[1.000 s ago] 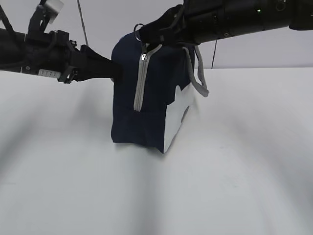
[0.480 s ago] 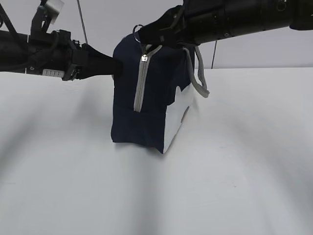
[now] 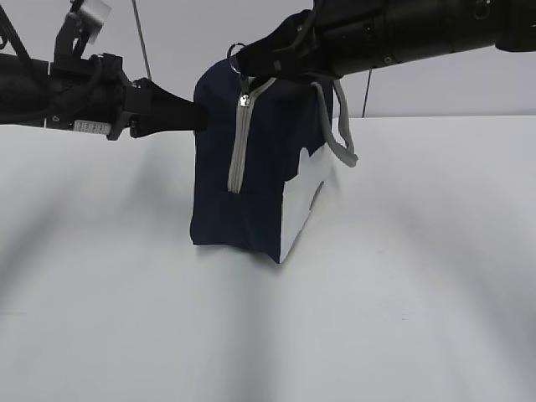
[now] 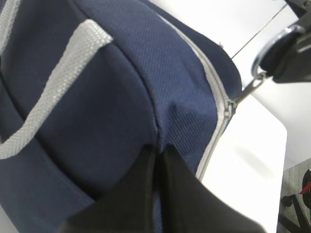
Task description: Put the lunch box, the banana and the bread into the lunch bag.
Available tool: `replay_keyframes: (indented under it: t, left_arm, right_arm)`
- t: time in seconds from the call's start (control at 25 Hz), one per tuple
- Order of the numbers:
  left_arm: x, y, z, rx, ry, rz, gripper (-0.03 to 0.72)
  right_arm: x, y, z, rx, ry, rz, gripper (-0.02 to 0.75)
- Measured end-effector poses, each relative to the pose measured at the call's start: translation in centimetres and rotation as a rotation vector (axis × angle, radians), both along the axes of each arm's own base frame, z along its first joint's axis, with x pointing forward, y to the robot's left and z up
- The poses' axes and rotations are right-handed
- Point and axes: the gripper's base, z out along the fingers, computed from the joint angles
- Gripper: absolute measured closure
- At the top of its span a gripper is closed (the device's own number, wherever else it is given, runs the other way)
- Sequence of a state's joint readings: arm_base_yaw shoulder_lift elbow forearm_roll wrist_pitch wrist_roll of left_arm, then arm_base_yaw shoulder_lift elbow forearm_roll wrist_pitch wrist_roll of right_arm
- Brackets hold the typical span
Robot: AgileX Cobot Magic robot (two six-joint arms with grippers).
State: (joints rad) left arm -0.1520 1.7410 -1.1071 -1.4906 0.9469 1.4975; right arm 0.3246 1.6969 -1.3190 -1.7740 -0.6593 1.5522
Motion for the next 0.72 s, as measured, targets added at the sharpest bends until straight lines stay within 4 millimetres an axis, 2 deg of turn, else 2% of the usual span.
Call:
replay_keyframes:
  t: [0.28,0.72]
  left_arm:
    - [0.0,0.0,0.1,-0.012,0.004,-0.002,0.685]
    - [-0.3,0.0,-0.2,0.017,0.033,-0.027,0.685]
  right_arm:
    - [-0.4,-0.3,0.9,0.003,-0.016,-0.024,0.754]
    - [0.6,-1.2,1.3,0.030,-0.018,-0.156,0.754]
